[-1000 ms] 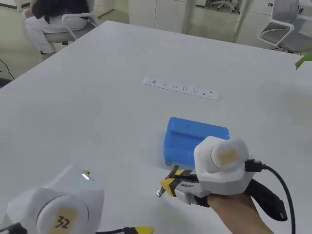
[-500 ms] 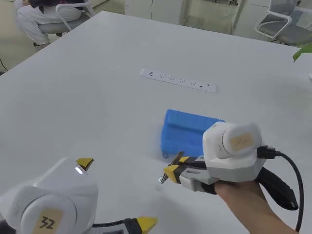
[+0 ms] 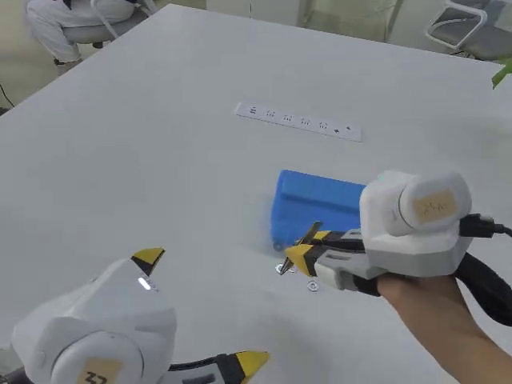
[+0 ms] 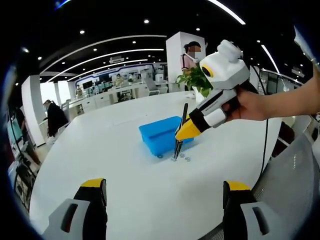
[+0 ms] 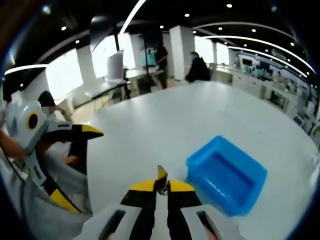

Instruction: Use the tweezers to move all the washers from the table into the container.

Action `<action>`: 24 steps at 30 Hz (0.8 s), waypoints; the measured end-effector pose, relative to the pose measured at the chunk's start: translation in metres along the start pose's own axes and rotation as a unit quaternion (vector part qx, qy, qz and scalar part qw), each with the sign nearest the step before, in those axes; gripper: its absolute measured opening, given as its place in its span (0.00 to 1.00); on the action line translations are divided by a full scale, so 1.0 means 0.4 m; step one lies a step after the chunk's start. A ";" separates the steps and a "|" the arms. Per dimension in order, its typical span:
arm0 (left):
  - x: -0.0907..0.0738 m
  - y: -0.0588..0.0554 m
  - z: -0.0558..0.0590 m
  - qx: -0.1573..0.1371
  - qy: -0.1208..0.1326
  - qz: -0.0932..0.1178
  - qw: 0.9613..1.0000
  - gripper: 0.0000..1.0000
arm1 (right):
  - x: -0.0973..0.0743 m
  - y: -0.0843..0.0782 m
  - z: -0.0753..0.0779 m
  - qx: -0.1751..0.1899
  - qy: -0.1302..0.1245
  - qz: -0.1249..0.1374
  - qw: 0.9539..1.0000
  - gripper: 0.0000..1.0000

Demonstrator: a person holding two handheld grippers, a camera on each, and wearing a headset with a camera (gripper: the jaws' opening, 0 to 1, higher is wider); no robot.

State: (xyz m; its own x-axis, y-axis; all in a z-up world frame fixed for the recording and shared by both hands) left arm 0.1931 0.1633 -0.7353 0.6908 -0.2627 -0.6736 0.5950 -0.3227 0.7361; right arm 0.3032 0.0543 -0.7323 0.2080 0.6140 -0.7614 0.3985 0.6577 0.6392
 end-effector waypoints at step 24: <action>-0.011 0.024 -0.003 0.010 0.026 0.054 0.998 0.99 | -0.010 0.079 0.098 0.024 -0.038 0.047 0.998 0.04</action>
State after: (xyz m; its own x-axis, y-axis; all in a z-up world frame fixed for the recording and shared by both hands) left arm 0.1963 0.1624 -0.7250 0.7719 -0.2489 -0.5850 0.5074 -0.3132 0.8028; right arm 0.3499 0.0556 -0.7133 0.3121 0.6360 -0.7058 0.4158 0.5765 0.7034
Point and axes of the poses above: the centre of the closed fingertips' face, and the gripper's own axes: x roughly forward along the fingers, z roughly to its right, y roughly out of its top, the point moved 5 cm from there along -x, roughly backward along the fingers, and after that the axes turned 12 degrees about -z, right-handed, at the moved point
